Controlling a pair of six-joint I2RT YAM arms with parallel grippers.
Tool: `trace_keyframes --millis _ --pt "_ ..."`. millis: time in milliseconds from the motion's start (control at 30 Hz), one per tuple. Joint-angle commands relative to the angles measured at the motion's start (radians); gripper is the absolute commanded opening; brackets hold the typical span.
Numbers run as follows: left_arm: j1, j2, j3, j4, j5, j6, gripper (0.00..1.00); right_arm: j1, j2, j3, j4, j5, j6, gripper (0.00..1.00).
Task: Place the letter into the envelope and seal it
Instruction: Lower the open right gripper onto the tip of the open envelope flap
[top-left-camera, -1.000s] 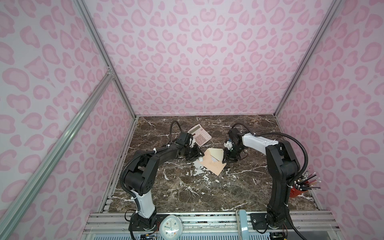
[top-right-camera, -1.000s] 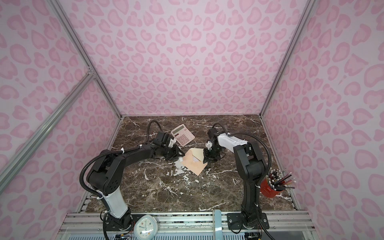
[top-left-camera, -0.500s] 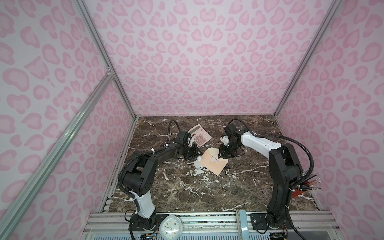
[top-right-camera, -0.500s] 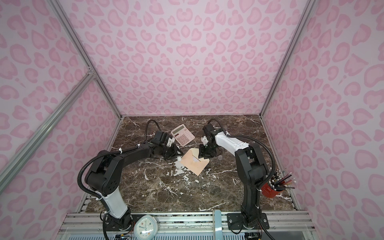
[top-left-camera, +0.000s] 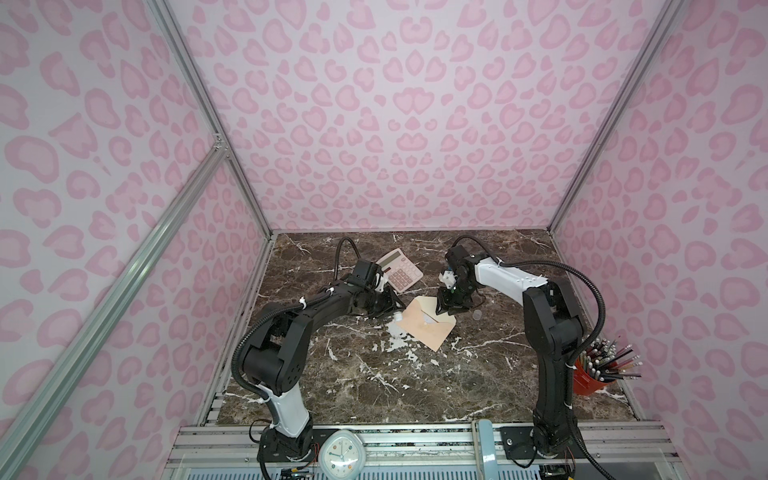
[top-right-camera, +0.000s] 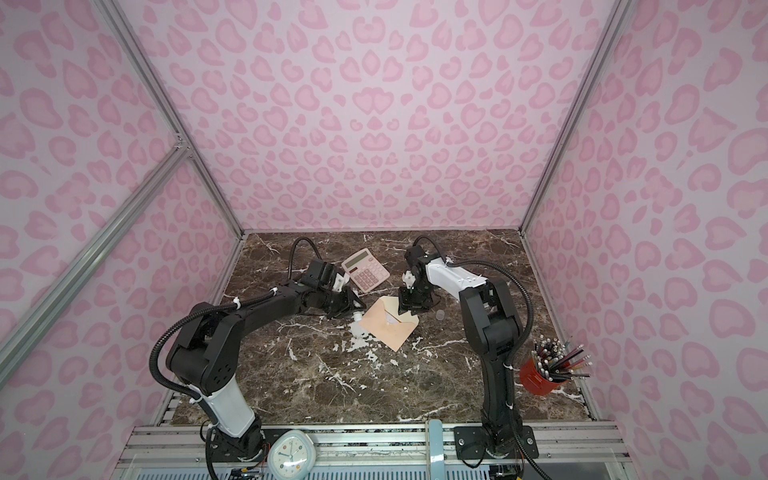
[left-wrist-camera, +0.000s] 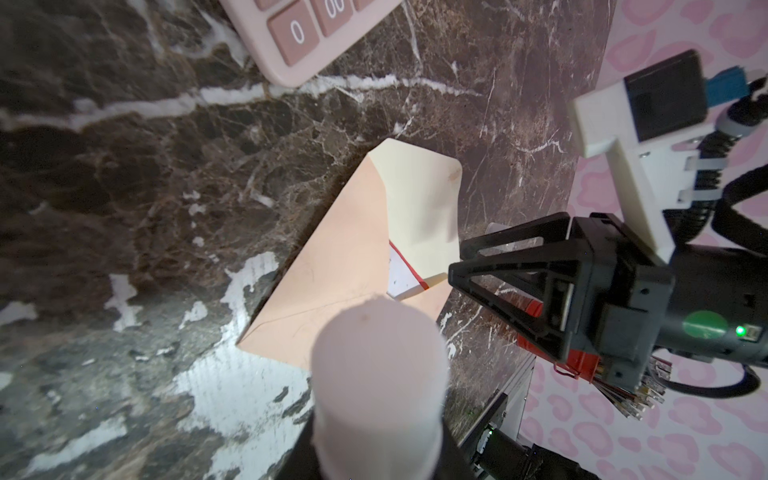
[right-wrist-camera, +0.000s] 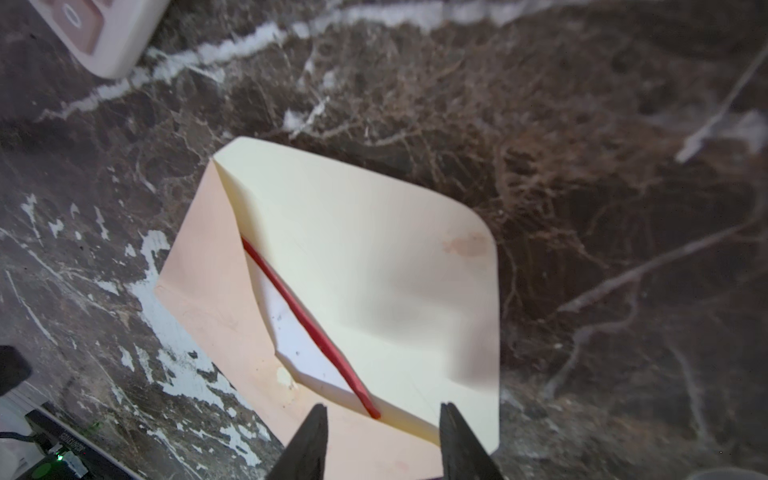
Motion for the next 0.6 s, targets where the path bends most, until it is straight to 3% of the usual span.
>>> trace_keyframes --millis 0,567 --pt "0.001 0.001 0.014 -0.005 0.011 0.015 0.04 0.001 -0.006 -0.03 -0.001 -0.004 -0.005 0.46" --pt "0.007 0.003 0.004 0.005 0.017 0.023 0.04 0.05 -0.124 -0.262 0.055 -0.005 0.096 0.44"
